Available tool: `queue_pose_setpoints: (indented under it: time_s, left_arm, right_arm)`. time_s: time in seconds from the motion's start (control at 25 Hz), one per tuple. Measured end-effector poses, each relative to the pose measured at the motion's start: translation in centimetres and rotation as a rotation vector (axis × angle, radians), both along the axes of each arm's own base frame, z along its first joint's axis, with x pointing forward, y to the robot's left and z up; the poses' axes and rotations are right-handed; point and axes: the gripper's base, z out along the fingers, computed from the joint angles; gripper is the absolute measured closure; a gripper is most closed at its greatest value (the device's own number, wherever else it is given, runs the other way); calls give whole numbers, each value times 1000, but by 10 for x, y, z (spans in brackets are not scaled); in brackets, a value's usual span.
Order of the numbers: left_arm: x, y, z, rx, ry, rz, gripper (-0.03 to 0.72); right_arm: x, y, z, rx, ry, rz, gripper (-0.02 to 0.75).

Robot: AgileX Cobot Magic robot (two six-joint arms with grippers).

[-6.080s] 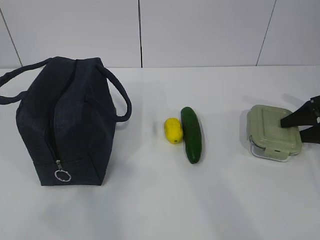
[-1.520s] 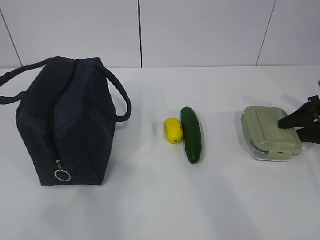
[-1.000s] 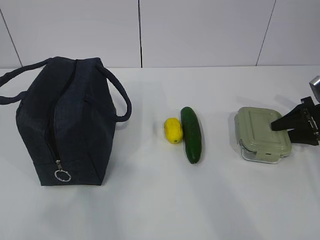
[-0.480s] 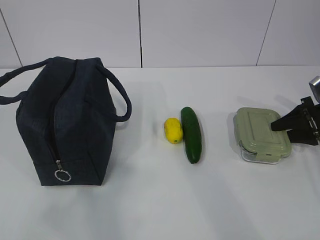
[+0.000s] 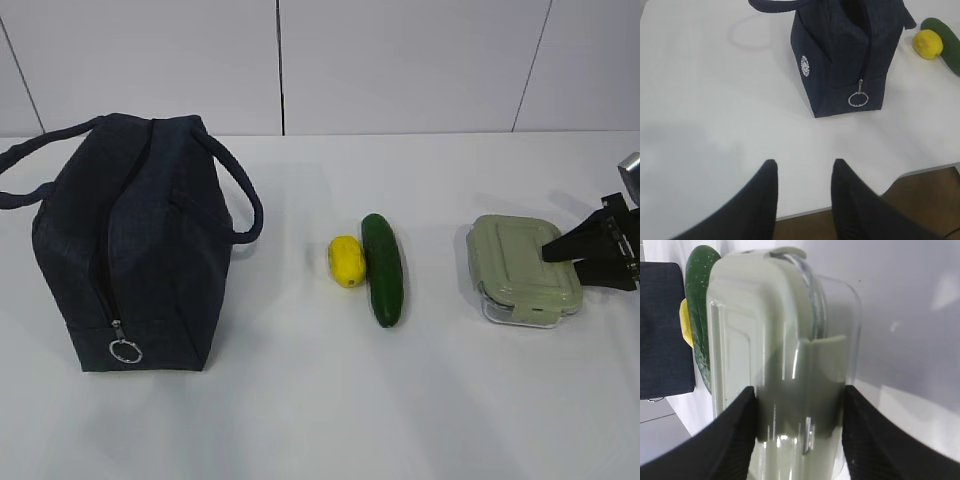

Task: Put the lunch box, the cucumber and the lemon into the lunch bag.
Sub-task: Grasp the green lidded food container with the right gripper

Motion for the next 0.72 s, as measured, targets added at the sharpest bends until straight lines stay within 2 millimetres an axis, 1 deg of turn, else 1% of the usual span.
queue_pose_setpoints:
  time_s: [0.72]
  left_arm:
    - [0, 0, 0, 0, 0, 0, 449]
  right_arm:
    - [0, 0, 0, 0, 1, -1, 356]
